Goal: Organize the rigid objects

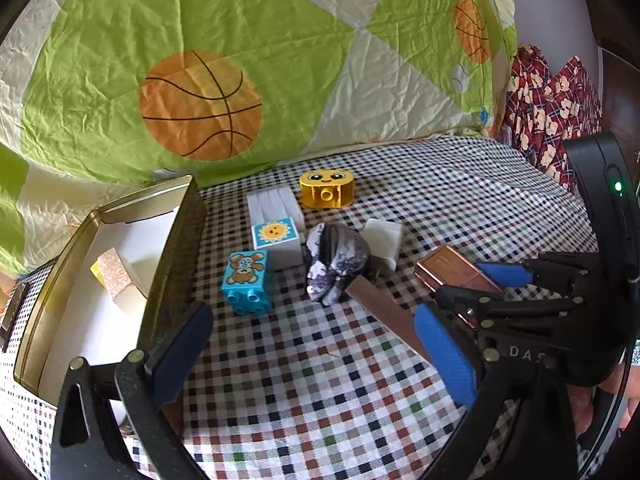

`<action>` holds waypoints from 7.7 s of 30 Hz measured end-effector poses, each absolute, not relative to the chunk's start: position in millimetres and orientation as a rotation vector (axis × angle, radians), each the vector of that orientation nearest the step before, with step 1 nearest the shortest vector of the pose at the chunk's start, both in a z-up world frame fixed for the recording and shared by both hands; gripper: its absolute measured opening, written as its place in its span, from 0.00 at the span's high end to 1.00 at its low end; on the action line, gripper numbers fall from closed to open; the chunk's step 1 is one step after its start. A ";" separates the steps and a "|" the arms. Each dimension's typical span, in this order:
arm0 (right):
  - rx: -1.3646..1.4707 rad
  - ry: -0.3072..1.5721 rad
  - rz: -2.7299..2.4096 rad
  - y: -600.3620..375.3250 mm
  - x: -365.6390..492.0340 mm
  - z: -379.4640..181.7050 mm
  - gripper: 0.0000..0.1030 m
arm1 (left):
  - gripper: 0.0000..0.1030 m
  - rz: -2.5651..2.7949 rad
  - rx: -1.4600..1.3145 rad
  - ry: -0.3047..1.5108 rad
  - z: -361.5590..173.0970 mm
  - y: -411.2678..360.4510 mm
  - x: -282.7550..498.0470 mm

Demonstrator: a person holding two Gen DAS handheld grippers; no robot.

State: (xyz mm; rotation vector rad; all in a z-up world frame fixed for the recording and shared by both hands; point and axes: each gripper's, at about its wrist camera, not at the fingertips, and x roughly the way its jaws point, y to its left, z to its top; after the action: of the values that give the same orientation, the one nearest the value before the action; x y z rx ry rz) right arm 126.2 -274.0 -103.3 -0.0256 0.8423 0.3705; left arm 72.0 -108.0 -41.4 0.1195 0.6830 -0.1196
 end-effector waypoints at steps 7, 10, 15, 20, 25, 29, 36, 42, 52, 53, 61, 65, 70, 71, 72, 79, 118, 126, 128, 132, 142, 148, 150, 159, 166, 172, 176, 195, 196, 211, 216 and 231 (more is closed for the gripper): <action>0.027 0.843 0.346 -293.6 130.9 -103.8 0.54 | 0.13 -0.164 0.076 0.762 -53.2 -124.3 85.4; 0.016 0.842 0.346 -296.6 132.0 -104.0 0.54 | 0.30 -0.190 0.075 0.809 -61.2 -131.2 91.2; 0.001 0.840 0.349 -294.5 130.7 -103.8 0.54 | 0.62 -0.247 0.061 0.886 -72.0 -136.7 100.0; -0.008 0.840 0.350 -288.3 131.2 -104.5 0.54 | 0.86 -0.270 0.065 0.882 -71.3 -136.3 97.5; -0.013 0.838 0.348 -287.4 130.8 -104.9 0.54 | 0.87 -0.275 0.069 0.867 -69.8 -130.0 96.3; 0.003 0.814 0.347 -287.8 129.2 -102.5 0.54 | 0.87 -0.266 0.069 0.846 -67.1 -123.5 93.8; 0.012 0.731 0.381 -278.2 116.9 -91.9 0.54 | 0.87 -0.261 0.049 0.803 -62.3 -114.9 90.9; -0.003 0.695 0.389 -271.0 110.6 -87.5 0.54 | 0.87 -0.247 0.031 0.756 -57.1 -110.1 86.0; 0.014 0.648 0.365 -273.7 104.2 -84.5 0.54 | 0.87 -0.196 -0.001 0.685 -48.3 -100.7 78.8; 0.015 0.643 0.362 -273.7 103.9 -83.9 0.54 | 0.87 -0.191 -0.001 0.678 -47.5 -100.1 78.2; 0.022 0.604 0.332 -274.9 99.2 -80.0 0.54 | 0.87 -0.166 0.015 0.634 -42.8 -99.8 73.4; 0.021 0.589 0.318 -275.5 97.0 -79.3 0.54 | 0.87 -0.158 0.022 0.615 -40.6 -100.5 71.1; 0.015 0.563 0.303 -275.5 92.7 -77.8 0.54 | 0.87 -0.152 0.028 0.592 -38.2 -101.2 67.3; 0.013 0.557 0.299 -275.4 91.7 -77.4 0.54 | 0.87 -0.152 0.028 0.588 -37.9 -101.1 66.6; 0.013 0.549 0.295 -275.4 90.5 -76.7 0.54 | 0.87 -0.152 0.029 0.586 -37.6 -100.9 66.5; 0.009 0.511 0.279 -276.9 84.8 -73.4 0.54 | 0.87 -0.142 0.024 0.563 -35.4 -99.3 61.6; -0.021 0.308 0.240 -274.4 46.5 -57.2 0.54 | 0.87 -0.111 0.032 0.416 -22.6 -97.1 35.7; -0.020 0.289 0.234 -274.5 43.6 -55.0 0.54 | 0.87 -0.111 0.031 0.385 -20.3 -98.0 30.8; -0.019 0.279 0.231 -274.7 41.2 -54.5 0.54 | 0.87 -0.109 0.033 0.377 -19.7 -97.9 28.9; -0.025 0.262 0.228 -273.0 37.4 -53.5 0.54 | 0.87 -0.104 0.033 0.369 -19.1 -97.4 26.3; -0.027 0.238 0.222 -272.6 32.2 -51.8 0.54 | 0.87 -0.093 0.048 0.344 -18.0 -99.0 19.5; -0.020 0.222 0.225 -273.1 28.7 -51.3 0.54 | 0.87 -0.088 0.049 0.332 -17.1 -98.4 16.6; -0.022 0.217 0.226 -272.4 27.2 -51.2 0.54 | 0.87 -0.085 0.050 0.325 -16.6 -98.2 15.4; -0.020 0.183 0.225 -272.0 20.2 -50.0 0.54 | 0.87 -0.069 0.064 0.300 -14.8 -98.2 10.3; -0.020 0.153 0.214 -272.4 13.7 -48.2 0.54 | 0.87 -0.057 0.070 0.276 -12.8 -97.5 4.4; -0.024 0.128 0.211 -272.4 9.0 -46.5 0.54 | 0.87 -0.040 0.069 0.263 -11.3 -94.8 0.6; -0.026 0.114 0.207 -273.0 5.9 -45.6 0.54 | 0.87 -0.034 0.068 0.252 -10.3 -93.6 -2.8; -0.050 0.064 0.222 -266.0 -4.4 -41.3 0.54 | 0.87 0.013 0.015 0.244 -7.9 -69.6 -7.5; -0.049 0.064 0.223 -265.8 -4.2 -41.2 0.54 | 0.87 0.015 0.012 0.245 -7.7 -68.4 -7.3; -0.055 0.090 0.269 -251.8 0.9 -37.2 0.54 | 0.87 0.012 -0.027 0.260 -2.6 -51.5 -8.4; -0.046 0.095 0.301 -244.1 3.1 -28.7 0.54 | 0.87 0.030 -0.028 0.265 1.8 -43.7 -7.1; -0.061 0.074 0.368 -210.3 9.2 -6.3 0.54 | 0.87 0.052 -0.054 0.247 19.1 -10.2 -7.8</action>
State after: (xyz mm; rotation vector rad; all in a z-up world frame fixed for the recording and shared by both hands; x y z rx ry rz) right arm 9.2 -210.3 -6.3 -0.0606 0.0735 0.3679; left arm -7.8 -10.2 19.1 -0.0540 0.2467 0.0516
